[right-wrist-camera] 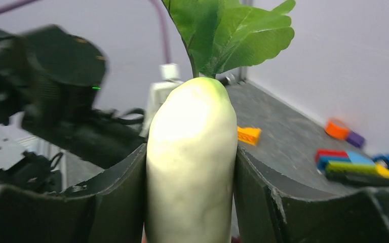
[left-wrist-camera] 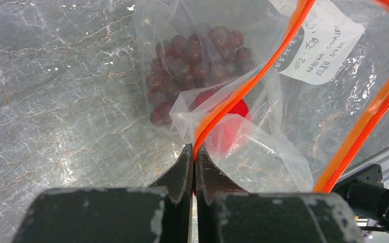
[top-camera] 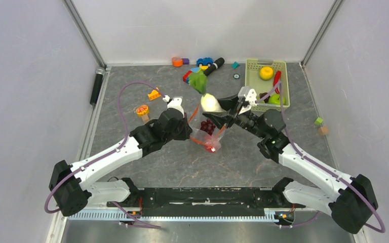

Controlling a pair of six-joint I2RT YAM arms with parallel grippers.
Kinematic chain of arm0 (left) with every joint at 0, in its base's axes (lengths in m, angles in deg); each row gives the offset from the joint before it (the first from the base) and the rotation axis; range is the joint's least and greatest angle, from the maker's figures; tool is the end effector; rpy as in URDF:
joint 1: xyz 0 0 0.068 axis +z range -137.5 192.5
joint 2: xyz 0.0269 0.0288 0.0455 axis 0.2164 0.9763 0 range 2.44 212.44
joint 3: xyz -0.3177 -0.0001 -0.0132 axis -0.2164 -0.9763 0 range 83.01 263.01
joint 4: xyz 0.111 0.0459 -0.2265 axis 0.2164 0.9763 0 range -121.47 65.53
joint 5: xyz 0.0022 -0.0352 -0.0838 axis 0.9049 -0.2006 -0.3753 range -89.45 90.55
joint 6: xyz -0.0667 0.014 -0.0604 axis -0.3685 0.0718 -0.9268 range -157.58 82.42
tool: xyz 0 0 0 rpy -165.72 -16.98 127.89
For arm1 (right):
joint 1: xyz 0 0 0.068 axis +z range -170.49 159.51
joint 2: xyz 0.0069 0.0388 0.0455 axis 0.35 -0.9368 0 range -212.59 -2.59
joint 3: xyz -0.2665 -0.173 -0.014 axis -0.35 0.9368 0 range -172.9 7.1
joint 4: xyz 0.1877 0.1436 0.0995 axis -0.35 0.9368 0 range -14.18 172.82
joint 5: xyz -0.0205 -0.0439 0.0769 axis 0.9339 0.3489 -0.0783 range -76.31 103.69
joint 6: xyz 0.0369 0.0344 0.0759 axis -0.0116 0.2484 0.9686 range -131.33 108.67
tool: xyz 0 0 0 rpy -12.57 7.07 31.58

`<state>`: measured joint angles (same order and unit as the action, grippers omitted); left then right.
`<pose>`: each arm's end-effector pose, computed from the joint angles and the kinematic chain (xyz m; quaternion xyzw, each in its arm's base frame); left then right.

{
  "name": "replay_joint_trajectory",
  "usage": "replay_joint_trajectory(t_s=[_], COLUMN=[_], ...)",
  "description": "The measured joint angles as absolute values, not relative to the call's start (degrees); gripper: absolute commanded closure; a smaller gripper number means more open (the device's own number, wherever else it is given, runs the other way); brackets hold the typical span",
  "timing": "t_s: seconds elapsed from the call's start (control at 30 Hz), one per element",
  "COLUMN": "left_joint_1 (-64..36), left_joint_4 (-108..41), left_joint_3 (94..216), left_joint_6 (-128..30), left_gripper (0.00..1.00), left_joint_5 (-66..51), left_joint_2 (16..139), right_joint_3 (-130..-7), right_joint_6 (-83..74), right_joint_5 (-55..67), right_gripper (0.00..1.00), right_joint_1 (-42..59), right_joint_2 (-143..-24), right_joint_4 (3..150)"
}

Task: Place the food in the zip-top bag and seal the zipper
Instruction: Place the fake vegetable in the zipper food storage bag.

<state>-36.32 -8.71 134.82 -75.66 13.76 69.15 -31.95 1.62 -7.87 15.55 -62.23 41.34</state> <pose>0.1890 -0.1877 0.3013 0.0329 0.8924 -0.2263 0.3890 0.1878 0.1737 0.3893 -0.2654 0.5638 0.4256 0.6561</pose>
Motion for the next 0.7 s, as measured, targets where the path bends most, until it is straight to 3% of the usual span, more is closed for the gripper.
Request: replay_joint_trajectory(t_s=[0.27, 0.7], left_joint_1=[-36.1, -36.1], left_joint_4=[-9.4, -10.7], left_joint_3=[134.7, 134.6], left_joint_6=[-75.7, -75.7], left_gripper=[0.98, 0.98], left_joint_5=[12.4, 10.9], left_joint_2=[69.1, 69.6], right_joint_3=[-30.3, -23.8], right_joint_6=[-4.1, -5.1], right_joint_5=[-9.2, 6.2], right_gripper=[0.79, 0.71], right_joint_1=[28.0, 30.9], right_joint_2=[-65.4, -71.9], right_joint_4=[36.8, 30.9])
